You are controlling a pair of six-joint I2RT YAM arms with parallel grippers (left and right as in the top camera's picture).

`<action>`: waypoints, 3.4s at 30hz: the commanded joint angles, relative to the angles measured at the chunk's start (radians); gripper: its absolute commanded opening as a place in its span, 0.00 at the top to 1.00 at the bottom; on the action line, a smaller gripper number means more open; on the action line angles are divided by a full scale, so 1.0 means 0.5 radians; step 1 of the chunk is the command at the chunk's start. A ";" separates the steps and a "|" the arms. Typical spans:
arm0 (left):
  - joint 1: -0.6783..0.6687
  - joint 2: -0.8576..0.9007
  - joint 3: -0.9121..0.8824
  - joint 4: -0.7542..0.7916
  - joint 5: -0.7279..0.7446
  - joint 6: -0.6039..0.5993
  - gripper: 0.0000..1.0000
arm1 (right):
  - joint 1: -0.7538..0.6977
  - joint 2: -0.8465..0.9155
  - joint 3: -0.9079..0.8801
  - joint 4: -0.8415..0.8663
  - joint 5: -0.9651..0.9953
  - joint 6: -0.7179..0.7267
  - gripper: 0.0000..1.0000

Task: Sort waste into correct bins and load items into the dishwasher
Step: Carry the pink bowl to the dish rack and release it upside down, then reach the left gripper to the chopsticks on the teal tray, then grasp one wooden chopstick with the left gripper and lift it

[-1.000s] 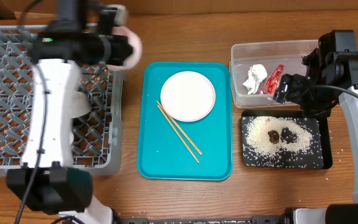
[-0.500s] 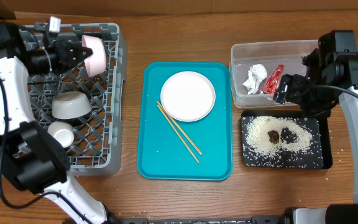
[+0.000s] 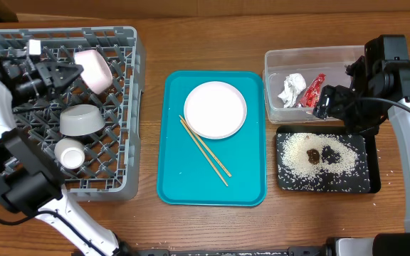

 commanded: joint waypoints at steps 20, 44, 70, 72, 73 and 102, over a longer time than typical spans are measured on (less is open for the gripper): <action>0.085 -0.594 0.006 -0.453 -0.674 0.066 0.00 | 0.005 -0.006 0.037 -0.058 0.145 0.006 0.12; -1.379 -1.357 -0.079 -1.036 -2.374 -1.350 0.00 | 0.005 -0.006 0.037 -0.074 0.145 0.005 0.09; -2.309 -0.917 -1.371 0.172 -2.705 -2.066 0.06 | 0.005 -0.006 0.037 -0.074 0.137 0.006 0.00; -2.309 -0.828 -1.371 0.201 -2.689 -2.022 0.06 | 0.005 -0.006 0.037 -0.073 0.137 0.006 0.00; -2.309 -0.788 -1.371 0.220 -2.689 -2.004 0.07 | 0.005 -0.006 0.037 -0.073 0.137 0.006 0.00; -2.314 -0.592 -1.440 0.503 -2.283 -1.752 0.20 | 0.005 -0.006 0.037 -0.080 0.137 0.006 0.00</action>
